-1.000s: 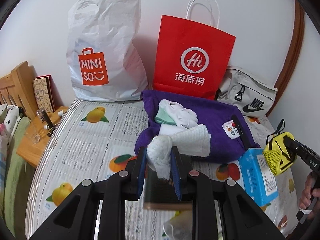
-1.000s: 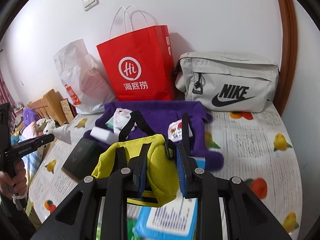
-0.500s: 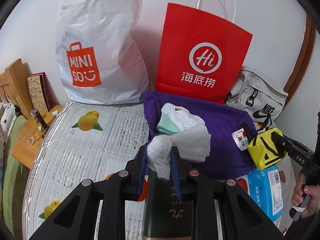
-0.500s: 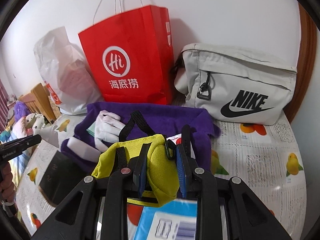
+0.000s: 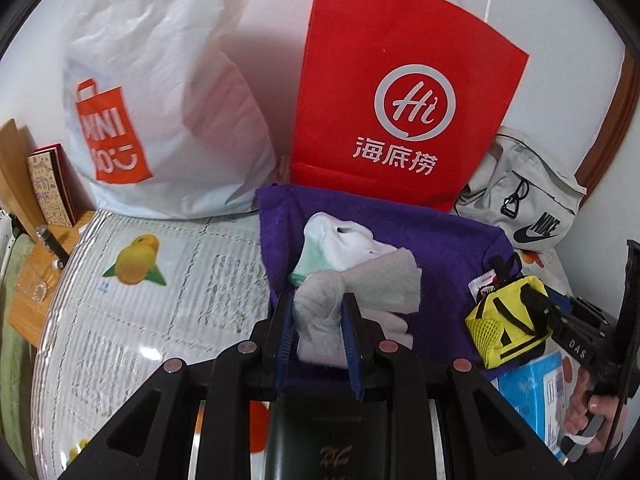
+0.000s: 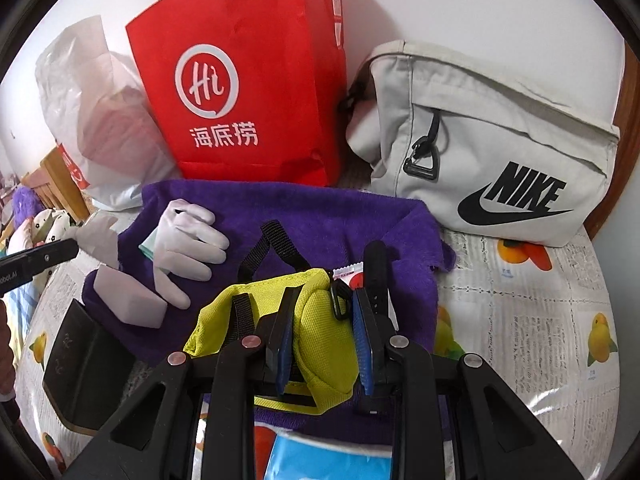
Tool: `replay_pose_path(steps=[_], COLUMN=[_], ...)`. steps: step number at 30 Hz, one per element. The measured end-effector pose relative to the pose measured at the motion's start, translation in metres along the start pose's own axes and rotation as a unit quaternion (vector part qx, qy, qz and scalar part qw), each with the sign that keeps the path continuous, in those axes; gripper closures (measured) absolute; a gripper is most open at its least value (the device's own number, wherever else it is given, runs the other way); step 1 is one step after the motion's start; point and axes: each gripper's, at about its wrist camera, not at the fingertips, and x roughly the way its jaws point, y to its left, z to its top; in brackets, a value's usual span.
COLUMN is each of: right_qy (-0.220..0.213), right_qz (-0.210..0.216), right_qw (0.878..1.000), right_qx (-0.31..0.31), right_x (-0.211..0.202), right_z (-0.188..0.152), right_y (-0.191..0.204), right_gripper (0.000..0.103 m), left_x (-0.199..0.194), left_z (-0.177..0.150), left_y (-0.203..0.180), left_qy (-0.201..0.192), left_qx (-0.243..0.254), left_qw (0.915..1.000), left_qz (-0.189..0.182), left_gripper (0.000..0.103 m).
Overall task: Organize soft objects
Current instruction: 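Carry the white item and yellow pouch onto the purple towel and open both tools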
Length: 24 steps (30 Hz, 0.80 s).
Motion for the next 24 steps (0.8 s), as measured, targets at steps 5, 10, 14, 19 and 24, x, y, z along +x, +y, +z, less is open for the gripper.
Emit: replay_pose_path(steps=[5,10,14,19,24], right_qy=[0.016,0.034,0.043,0.058,0.056], right_qz=[-0.003,-0.002,-0.004,-0.002,-0.002], right_qw=[1.000,0.999,0.999,0.998,0.998], right_qx=[-0.009,-0.014,-0.019,-0.020,-0.009], right_x=[0.011,0.019,0.026,0.031,0.027], right_z=[0.003,0.005,0.006,0.006,0.006], right_y=[0.002,0.002,0.003,0.001,-0.006], right_gripper=[0.076,0.076,0.076,0.074,0.056], left_x=[0.022,0.039,0.048,0.057,0.065], left_z=[0.008,0.011,0.013,0.015,0.016], left_y=[-0.009,-0.014,-0.016,-0.016,-0.020], left_qy=[0.021,0.040,0.055,0.064,0.078], left_qx=[0.008,0.013,0.014,0.009,0.014], left_qw=[0.9997,0.9990,0.9983,0.9979,0.9968], left_qz=[-0.005,-0.013,-0.009,-0.009,-0.016], left_gripper=[0.080,0.080,0.080,0.079,0.076])
